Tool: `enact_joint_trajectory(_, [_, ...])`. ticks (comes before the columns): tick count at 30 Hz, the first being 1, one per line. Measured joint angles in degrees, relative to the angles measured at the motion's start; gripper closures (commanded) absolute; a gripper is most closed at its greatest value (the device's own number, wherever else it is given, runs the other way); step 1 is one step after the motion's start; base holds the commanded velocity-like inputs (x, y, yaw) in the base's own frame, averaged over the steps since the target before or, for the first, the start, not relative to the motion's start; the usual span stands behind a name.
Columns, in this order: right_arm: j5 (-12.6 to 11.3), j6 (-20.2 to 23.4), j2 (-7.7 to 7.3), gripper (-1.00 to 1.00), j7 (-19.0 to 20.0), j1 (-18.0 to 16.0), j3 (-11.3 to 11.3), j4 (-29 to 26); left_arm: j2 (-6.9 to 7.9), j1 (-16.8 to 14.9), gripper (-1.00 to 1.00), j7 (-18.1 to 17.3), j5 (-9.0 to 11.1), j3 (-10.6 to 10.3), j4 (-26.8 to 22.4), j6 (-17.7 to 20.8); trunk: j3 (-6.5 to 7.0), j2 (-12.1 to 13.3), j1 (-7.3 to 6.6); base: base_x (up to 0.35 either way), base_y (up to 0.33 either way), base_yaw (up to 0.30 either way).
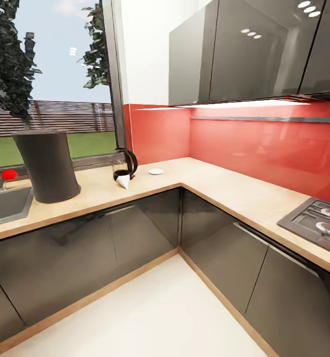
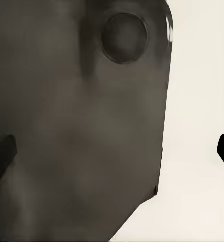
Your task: Set up a coffee station on the kitchen countertop: keep the coffee maker on the countertop, move the bottle of coffee from the kitchen shelf to the counter next to the coffee maker, place a paper coffee filter on top of the coffee maker, put the saucer next to the coffee maker with the coffee cup on the saucer, and place the electric kettle next to the coffee maker.
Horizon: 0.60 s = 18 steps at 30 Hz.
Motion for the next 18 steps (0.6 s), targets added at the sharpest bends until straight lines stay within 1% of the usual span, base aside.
enact_joint_trajectory(1, [-0.05, -0.08, 0.32, -1.00, -0.06, -0.11, -0.04, -0.30, -0.32, 0.06, -1.00, -0.21, 0.15, -0.04, -0.29, 0.02, 0.02, 0.01, 0.00, 0.000, 0.000, 0.000])
enact_joint_trajectory(5, [-0.03, -0.08, 1.60, -1.00, -0.07, -0.10, -0.11, -1.47, -0.30, 0.05, -1.00, -0.15, 0.16, -0.07, -0.41, 0.01, 0.02, 0.01, 0.00, 0.000, 0.000, 0.000])
enact_joint_trajectory(11, [0.00, -0.08, 3.53, -1.00, -0.08, -0.13, -0.16, -1.81, -0.27, 0.07, -1.00, -0.12, 0.18, -0.08, -0.43, 0.06, 0.02, 0.01, 0.00, 0.000, 0.000, 0.000])
enact_joint_trajectory(13, [0.00, -0.08, 3.78, -1.00, -0.08, -0.14, -0.16, -1.82, -0.23, 0.07, -1.00, -0.10, 0.22, -0.08, -0.46, 0.07, 0.37, 0.80, -0.43, 0.000, 0.000, 0.000])
enact_joint_trajectory(18, [0.01, -0.08, 3.84, -1.00, -0.08, -0.12, -0.15, -1.82, -0.25, 0.07, -1.00, -0.08, 0.24, -0.08, -0.45, 0.08, 1.27, 2.81, -1.53, 0.000, 0.000, 0.000])
